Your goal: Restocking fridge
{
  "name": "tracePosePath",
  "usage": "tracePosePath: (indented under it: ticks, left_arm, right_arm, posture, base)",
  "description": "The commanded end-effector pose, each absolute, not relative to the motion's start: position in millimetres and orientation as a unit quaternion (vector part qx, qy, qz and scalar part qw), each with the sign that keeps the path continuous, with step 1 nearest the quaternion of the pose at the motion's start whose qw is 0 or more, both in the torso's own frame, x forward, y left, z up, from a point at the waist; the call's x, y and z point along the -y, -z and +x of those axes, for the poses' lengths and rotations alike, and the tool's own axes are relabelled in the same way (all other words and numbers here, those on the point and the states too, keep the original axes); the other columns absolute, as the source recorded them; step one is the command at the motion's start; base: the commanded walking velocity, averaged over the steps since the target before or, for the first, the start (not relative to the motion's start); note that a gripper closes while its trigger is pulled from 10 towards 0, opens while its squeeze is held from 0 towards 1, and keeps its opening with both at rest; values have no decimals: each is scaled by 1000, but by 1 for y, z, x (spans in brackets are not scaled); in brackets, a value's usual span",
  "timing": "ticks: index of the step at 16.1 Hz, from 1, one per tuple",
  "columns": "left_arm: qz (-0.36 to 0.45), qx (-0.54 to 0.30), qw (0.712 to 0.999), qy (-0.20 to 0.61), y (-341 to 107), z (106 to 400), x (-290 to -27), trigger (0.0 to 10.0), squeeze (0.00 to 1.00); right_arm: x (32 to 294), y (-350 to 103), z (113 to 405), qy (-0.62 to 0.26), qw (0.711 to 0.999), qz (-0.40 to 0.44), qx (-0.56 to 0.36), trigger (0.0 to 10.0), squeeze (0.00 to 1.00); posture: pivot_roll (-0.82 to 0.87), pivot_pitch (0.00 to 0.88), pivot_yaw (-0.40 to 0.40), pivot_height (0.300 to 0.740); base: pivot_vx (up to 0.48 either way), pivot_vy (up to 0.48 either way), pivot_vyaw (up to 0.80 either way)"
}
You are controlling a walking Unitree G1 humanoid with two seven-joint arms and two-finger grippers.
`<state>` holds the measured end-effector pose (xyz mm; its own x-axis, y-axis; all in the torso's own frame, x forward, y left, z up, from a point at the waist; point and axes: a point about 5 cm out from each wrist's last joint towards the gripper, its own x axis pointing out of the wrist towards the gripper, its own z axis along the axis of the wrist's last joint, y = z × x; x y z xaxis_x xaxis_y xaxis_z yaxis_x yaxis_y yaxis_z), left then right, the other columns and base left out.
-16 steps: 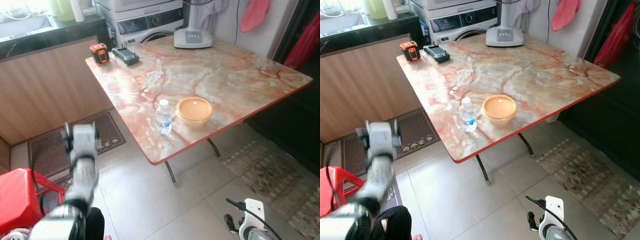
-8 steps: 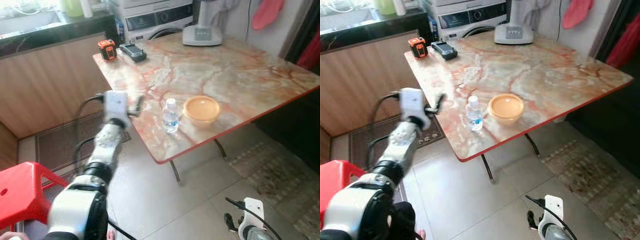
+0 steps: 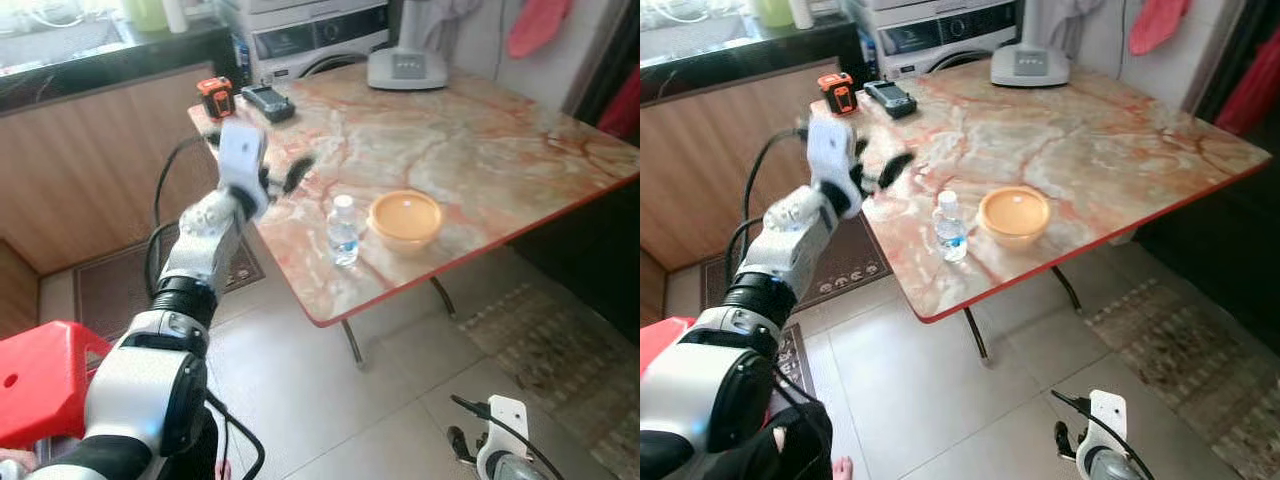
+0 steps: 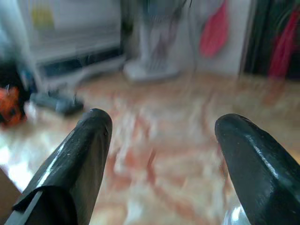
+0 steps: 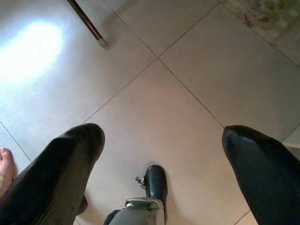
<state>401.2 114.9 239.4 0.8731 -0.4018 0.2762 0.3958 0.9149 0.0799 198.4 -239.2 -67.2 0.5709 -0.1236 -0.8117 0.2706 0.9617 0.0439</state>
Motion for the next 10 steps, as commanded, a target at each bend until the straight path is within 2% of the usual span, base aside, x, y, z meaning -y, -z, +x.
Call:
tracePosePath:
  ticks: [1, 4, 10]
  left_arm:
    - [-8, 175, 971, 164, -235, 397, -123, 10000, 0]
    - [-31, 204, 969, 136, -221, 383, -125, 10000, 0]
    - [65, 201, 976, 48, -172, 342, -176, 10000, 0]
  right_arm:
    - [239, 68, 197, 116, 883, 84, -447, 10000, 0]
    - [236, 72, 189, 121, 886, 85, -440, 10000, 0]
    - [225, 98, 133, 165, 851, 98, -489, 10000, 0]
  posture:
    - [-132, 0, 79, 740]
    - [-164, 0, 113, 740]
    - [-140, 0, 110, 740]
  base:
    - [0, 0, 0]
    - [0, 0, 0]
    - [0, 0, 0]
